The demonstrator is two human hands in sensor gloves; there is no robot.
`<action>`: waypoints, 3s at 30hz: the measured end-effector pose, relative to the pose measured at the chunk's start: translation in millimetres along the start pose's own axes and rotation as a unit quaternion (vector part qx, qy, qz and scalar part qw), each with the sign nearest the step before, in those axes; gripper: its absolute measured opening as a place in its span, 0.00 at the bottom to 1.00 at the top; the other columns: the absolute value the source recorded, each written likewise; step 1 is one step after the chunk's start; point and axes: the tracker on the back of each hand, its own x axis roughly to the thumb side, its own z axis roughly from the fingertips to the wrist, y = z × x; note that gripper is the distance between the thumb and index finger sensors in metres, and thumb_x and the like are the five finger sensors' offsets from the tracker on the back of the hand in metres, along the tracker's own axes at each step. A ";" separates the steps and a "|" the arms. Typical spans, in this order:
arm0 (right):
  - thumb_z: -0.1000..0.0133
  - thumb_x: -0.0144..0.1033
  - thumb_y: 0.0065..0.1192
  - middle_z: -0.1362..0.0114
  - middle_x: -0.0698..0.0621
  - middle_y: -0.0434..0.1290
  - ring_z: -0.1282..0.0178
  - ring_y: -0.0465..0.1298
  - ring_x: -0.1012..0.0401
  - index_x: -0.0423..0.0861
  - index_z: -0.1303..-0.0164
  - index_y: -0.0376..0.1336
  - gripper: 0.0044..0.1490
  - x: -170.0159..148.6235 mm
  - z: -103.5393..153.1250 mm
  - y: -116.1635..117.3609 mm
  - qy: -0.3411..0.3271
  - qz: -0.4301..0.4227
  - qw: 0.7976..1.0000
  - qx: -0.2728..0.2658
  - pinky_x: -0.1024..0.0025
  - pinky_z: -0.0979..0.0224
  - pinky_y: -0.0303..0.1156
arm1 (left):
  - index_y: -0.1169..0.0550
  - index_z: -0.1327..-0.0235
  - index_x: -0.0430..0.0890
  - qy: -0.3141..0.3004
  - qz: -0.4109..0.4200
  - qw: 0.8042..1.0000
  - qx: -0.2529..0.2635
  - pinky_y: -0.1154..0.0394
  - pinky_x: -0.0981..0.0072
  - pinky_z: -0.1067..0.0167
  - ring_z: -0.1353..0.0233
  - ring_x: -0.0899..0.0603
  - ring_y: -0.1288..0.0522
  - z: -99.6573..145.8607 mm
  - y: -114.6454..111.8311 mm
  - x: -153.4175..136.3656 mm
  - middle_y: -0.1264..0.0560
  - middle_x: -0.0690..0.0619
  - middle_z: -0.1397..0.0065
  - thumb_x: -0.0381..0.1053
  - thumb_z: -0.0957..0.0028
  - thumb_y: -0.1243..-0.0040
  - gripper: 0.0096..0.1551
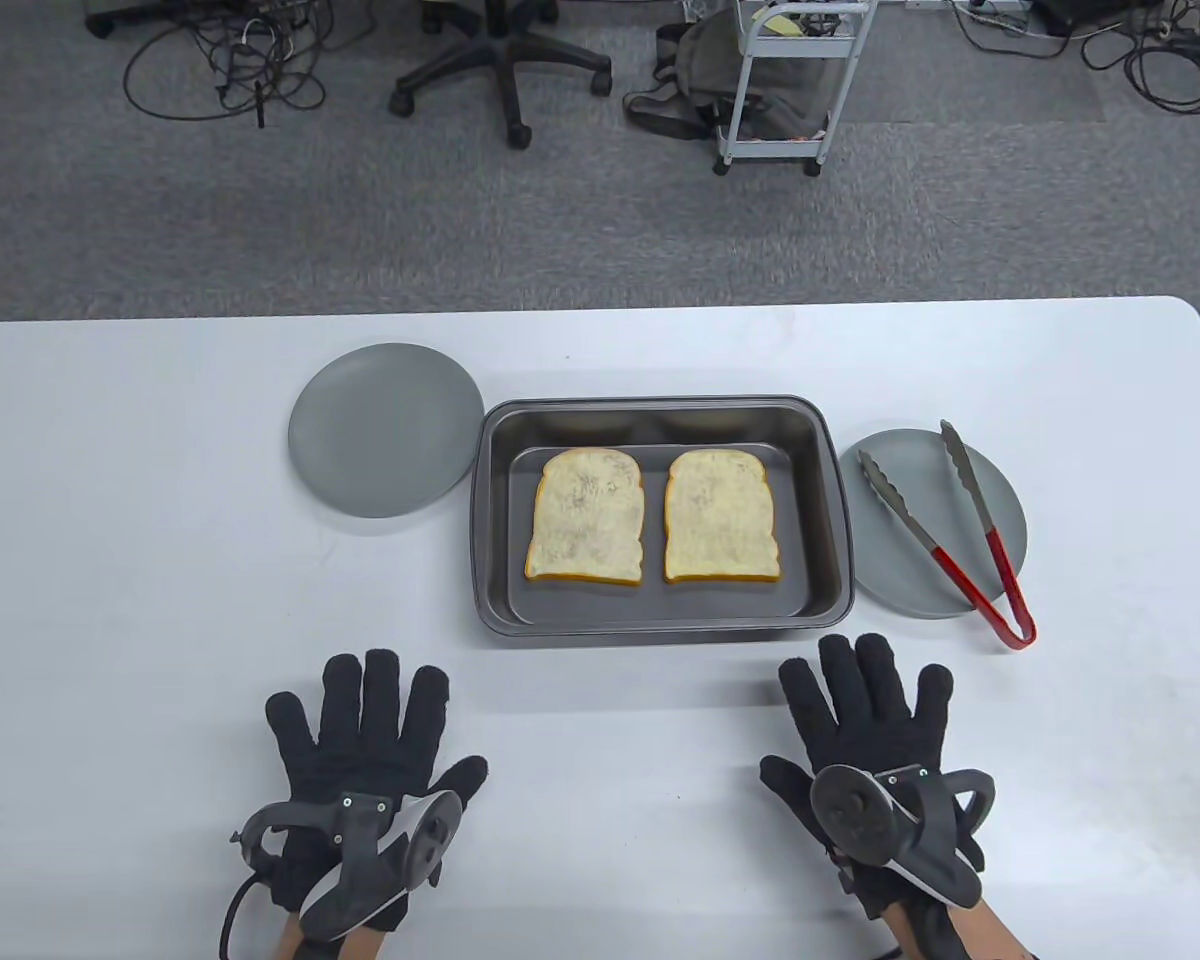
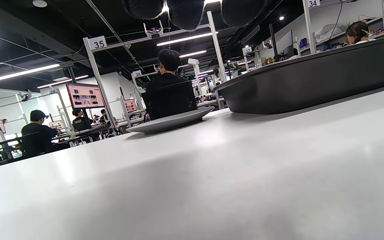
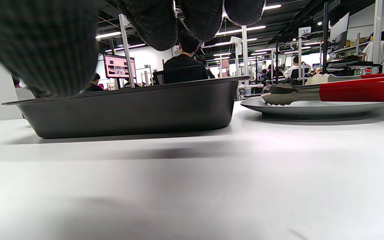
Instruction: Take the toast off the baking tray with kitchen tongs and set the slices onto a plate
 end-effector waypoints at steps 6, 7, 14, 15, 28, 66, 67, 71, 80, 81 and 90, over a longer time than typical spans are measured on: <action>0.59 0.67 0.69 0.12 0.45 0.52 0.11 0.51 0.41 0.55 0.21 0.55 0.57 -0.7 -0.2 0.6 0.000 0.001 1.000 0.004 0.22 0.21 0.39 | 0.46 0.18 0.60 -0.001 0.002 1.000 -0.002 0.56 0.15 0.30 0.14 0.28 0.52 -0.6 0.0 0.0 0.49 0.45 0.11 0.83 0.56 0.66 0.52; 0.59 0.67 0.69 0.12 0.45 0.52 0.11 0.51 0.41 0.55 0.21 0.55 0.57 -0.7 -0.3 0.6 0.000 0.000 1.000 0.005 0.22 0.21 0.39 | 0.46 0.18 0.60 -0.001 0.003 1.000 -0.002 0.56 0.15 0.30 0.14 0.28 0.52 -0.7 0.1 0.1 0.49 0.45 0.11 0.83 0.56 0.66 0.52; 0.60 0.67 0.69 0.12 0.44 0.52 0.11 0.52 0.40 0.55 0.21 0.54 0.58 -6.3 -2.4 -3.1 0.010 -0.021 1.000 0.001 0.22 0.21 0.40 | 0.46 0.18 0.60 -0.001 0.006 1.000 0.000 0.55 0.15 0.29 0.14 0.27 0.51 -0.7 0.9 0.0 0.48 0.45 0.11 0.83 0.57 0.65 0.53; 0.60 0.67 0.70 0.12 0.44 0.52 0.11 0.52 0.40 0.54 0.21 0.54 0.58 -9.4 -4.4 -5.3 0.018 -0.025 1.000 0.001 0.22 0.20 0.40 | 0.46 0.18 0.60 -0.001 0.007 1.000 0.001 0.55 0.15 0.29 0.14 0.27 0.51 -0.6 1.2 -0.2 0.48 0.45 0.11 0.84 0.57 0.65 0.52; 0.60 0.66 0.72 0.12 0.43 0.51 0.11 0.52 0.40 0.52 0.20 0.53 0.60 -104.8 -65.1 -31.3 0.196 -0.063 0.978 0.018 0.23 0.20 0.42 | 0.48 0.18 0.61 -0.009 0.011 1.000 0.008 0.55 0.15 0.29 0.14 0.27 0.50 -1.3 2.5 2.8 0.48 0.45 0.11 0.84 0.56 0.64 0.53; 0.57 0.61 0.76 0.29 0.42 0.70 0.27 0.69 0.44 0.43 0.28 0.63 0.52 -184.7 -145.4 11.3 0.420 -0.038 0.897 0.134 0.30 0.23 0.58 | 0.48 0.18 0.60 -0.014 0.033 0.999 0.026 0.54 0.16 0.29 0.14 0.29 0.49 -2.2 3.8 3.1 0.48 0.44 0.11 0.83 0.55 0.61 0.52; 0.57 0.60 0.75 0.29 0.42 0.70 0.28 0.69 0.44 0.43 0.28 0.63 0.52 -185.1 -144.0 7.2 0.420 -0.051 0.897 0.125 0.30 0.23 0.59 | 0.48 0.18 0.60 -0.013 0.034 0.999 0.027 0.54 0.16 0.29 0.14 0.29 0.49 -2.1 4.1 3.0 0.48 0.44 0.11 0.83 0.55 0.61 0.52; 0.57 0.60 0.75 0.29 0.41 0.69 0.27 0.68 0.43 0.43 0.28 0.62 0.52 -181.8 -139.3 -8.5 0.410 -0.088 0.902 0.103 0.31 0.24 0.60 | 0.48 0.18 0.60 -0.013 0.037 0.999 0.031 0.54 0.16 0.29 0.14 0.29 0.49 -1.9 4.2 3.1 0.47 0.44 0.11 0.83 0.55 0.61 0.52; 0.60 0.63 0.79 0.30 0.42 0.70 0.28 0.70 0.43 0.43 0.30 0.63 0.55 -145.1 -119.0 -44.2 0.323 -0.129 0.936 0.049 0.32 0.24 0.62 | 0.48 0.18 0.60 -0.014 0.041 0.998 0.035 0.53 0.16 0.28 0.14 0.29 0.49 -0.8 5.7 3.3 0.47 0.44 0.11 0.82 0.55 0.61 0.52; 0.61 0.63 0.79 0.30 0.43 0.70 0.28 0.70 0.44 0.43 0.30 0.63 0.55 -138.4 -115.1 -47.7 0.308 -0.129 0.942 0.043 0.32 0.24 0.62 | 0.48 0.18 0.60 -0.014 0.041 0.998 0.035 0.53 0.16 0.28 0.14 0.29 0.49 -0.5 5.8 3.3 0.47 0.44 0.11 0.82 0.55 0.60 0.52; 0.64 0.64 0.81 0.33 0.40 0.74 0.38 0.83 0.44 0.41 0.32 0.64 0.57 -95.7 -80.2 -56.1 0.203 -0.139 0.969 0.005 0.36 0.30 0.73 | 0.47 0.18 0.60 -0.016 0.035 0.999 0.038 0.52 0.16 0.28 0.15 0.29 0.48 1.6 7.5 3.8 0.47 0.44 0.12 0.82 0.55 0.60 0.52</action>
